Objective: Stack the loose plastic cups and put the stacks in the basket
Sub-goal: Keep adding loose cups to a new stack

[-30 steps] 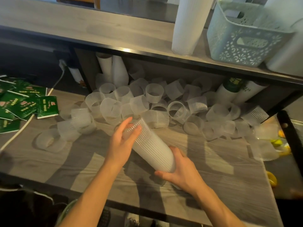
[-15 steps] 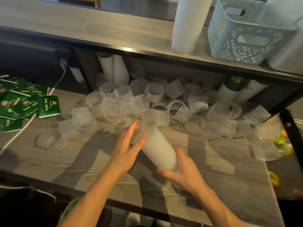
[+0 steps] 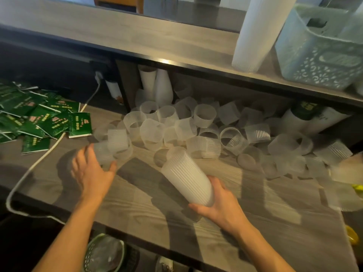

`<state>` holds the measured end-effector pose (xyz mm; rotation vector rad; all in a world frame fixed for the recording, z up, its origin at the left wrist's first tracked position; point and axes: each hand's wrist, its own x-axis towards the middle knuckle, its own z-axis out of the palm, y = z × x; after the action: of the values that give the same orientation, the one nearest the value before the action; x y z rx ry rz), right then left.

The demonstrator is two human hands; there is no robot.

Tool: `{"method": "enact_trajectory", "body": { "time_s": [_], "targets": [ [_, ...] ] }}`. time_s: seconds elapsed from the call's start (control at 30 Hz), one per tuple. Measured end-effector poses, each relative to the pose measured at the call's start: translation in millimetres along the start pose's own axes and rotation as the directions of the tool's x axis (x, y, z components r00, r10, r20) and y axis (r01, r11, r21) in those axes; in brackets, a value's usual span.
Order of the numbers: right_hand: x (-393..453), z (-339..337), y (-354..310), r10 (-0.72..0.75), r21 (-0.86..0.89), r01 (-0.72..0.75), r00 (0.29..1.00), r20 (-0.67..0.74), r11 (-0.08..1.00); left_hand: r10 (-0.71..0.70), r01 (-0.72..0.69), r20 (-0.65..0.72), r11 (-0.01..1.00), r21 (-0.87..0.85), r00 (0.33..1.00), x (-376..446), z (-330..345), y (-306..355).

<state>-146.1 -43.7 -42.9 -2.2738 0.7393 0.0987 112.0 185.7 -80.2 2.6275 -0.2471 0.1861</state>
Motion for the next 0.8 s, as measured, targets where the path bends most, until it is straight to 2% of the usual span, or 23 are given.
{"method": "enact_trajectory", "body": {
  "time_s": [0.17,0.33,0.53,0.8],
  "targets": [
    [6.1,7.7,-11.0,-0.010,-0.012,0.010,1.000,0.023,1.000,-0.038,0.013,0.130,0.982,0.188,0.991,32.2,-6.5,-34.0],
    [11.4,14.3,-20.9,-0.010,-0.022,0.011,0.999,0.038,1.000,-0.107,0.040,0.311,0.976,0.214,0.944,50.4,-3.8,-50.9],
    [15.3,22.5,-25.7,-0.017,-0.036,0.019,0.998,0.064,0.999,-0.103,0.046,0.308,0.982,0.184,0.946,47.1,1.0,-47.4],
    [14.0,27.9,-26.8,-0.032,-0.039,0.035,0.997,0.077,0.999,0.002,-0.049,0.415,0.994,0.102,0.910,18.3,-3.0,-28.2]
  ]
}}
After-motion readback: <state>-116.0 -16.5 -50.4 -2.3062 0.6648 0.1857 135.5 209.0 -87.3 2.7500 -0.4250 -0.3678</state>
